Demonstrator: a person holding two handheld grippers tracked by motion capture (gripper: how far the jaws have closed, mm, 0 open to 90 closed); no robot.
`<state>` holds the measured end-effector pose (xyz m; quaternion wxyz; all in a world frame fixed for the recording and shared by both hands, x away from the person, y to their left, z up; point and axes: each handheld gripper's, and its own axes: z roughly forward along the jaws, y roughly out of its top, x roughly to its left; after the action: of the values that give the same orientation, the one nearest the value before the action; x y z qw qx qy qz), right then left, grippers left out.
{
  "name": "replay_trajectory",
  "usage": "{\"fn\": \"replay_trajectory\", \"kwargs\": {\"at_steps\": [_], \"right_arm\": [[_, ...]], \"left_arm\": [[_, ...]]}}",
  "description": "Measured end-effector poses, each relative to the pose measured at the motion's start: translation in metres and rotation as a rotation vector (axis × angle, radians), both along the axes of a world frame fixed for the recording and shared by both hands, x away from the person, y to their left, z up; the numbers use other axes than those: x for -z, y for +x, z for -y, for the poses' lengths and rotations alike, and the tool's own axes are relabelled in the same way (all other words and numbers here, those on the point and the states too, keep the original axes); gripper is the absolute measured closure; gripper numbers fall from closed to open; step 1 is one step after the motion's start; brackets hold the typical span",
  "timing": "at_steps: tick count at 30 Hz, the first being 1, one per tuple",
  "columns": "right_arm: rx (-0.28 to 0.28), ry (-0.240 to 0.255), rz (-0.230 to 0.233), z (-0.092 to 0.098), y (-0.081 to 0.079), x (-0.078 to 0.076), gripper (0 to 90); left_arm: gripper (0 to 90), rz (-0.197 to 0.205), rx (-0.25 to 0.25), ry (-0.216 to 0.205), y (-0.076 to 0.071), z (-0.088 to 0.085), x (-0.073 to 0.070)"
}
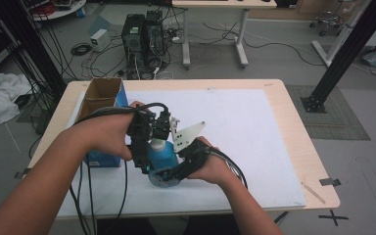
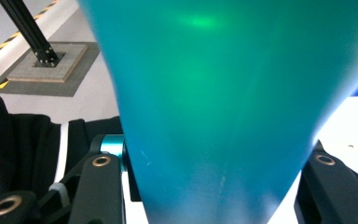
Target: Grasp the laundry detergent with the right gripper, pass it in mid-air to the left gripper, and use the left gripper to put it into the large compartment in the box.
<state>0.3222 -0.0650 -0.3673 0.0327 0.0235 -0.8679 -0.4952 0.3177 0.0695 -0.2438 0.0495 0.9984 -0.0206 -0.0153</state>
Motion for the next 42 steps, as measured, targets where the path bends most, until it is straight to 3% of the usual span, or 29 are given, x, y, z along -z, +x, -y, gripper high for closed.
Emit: {"fn": "replay_trajectory", "kwargs": {"at_steps": [12,15,27,42], "right_arm": [[0.006,0.023,-0.009,-0.010,0.001,-0.002,47.0],[0.014,0.023,0.005,-0.012,0.002,-0.003,47.0],[0.015,0.032,-0.011,-0.014,0.003,-0.005,47.0],[0.020,0.036,-0.016,-0.015,0.005,-0.004,47.1]], "left_arm": [[9.7,0.007,-0.001,0.019,0.000,0.006,0.004],[9.7,0.010,-0.010,0.023,0.000,0.006,0.004],[9.9,0.018,-0.040,0.032,0.002,0.004,0.007],[20.5,0.015,-0.036,0.032,0.005,0.003,0.008]]}}
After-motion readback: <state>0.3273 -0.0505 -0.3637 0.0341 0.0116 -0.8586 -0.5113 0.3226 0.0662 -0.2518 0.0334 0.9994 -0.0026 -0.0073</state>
